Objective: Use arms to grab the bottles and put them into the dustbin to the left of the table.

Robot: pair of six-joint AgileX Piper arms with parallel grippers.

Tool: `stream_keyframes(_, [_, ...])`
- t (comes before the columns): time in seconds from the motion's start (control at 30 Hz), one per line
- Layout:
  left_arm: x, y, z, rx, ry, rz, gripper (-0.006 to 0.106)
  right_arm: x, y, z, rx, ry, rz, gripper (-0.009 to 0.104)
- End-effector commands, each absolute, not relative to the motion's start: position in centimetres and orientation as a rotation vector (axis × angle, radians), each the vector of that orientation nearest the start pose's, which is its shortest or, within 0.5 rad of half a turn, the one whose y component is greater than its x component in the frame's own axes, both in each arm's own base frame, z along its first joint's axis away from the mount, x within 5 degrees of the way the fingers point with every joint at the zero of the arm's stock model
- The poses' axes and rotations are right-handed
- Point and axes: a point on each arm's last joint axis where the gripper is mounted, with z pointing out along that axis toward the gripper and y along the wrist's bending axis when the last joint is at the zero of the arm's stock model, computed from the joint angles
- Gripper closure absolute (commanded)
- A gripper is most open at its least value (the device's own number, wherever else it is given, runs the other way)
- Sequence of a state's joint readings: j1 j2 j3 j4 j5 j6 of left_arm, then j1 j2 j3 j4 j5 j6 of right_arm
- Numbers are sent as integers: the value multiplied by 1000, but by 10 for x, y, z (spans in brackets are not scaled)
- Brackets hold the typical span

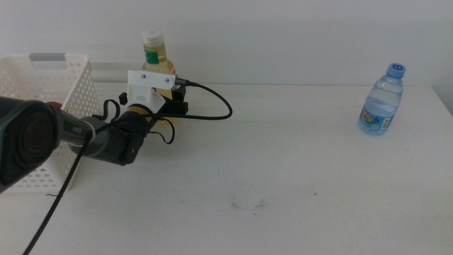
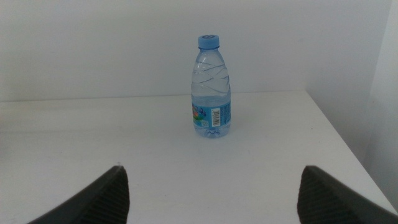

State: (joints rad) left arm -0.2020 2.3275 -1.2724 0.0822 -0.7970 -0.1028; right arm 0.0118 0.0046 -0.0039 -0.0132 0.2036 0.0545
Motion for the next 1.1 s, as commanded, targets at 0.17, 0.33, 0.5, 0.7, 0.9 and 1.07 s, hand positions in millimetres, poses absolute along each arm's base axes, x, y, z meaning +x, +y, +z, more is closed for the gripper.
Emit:
stream_keyframes(0.17, [444, -99, 120, 211, 1868, -200, 68, 56, 0, 195, 20, 1686, 24, 9])
stream_keyframes(0.33, [389, -92, 171, 166, 2039, -222, 92, 56, 0, 195, 20, 1686, 24, 9])
stream_keyframes(0.5, [329, -90, 225, 146, 2276, -205, 100, 56, 0, 195, 20, 1686, 24, 9])
stream_keyframes(0.7, [294, -75, 312, 188, 2480, -194, 100, 56, 0, 195, 20, 1686, 24, 9])
stream_keyframes(0.9, [309, -9, 372, 155, 2682, -88, 100, 56, 0, 195, 20, 1686, 24, 9])
stream_keyframes(1.07, [346, 46, 382, 77, 2637, 60, 100, 56, 0, 195, 20, 1686, 24, 9])
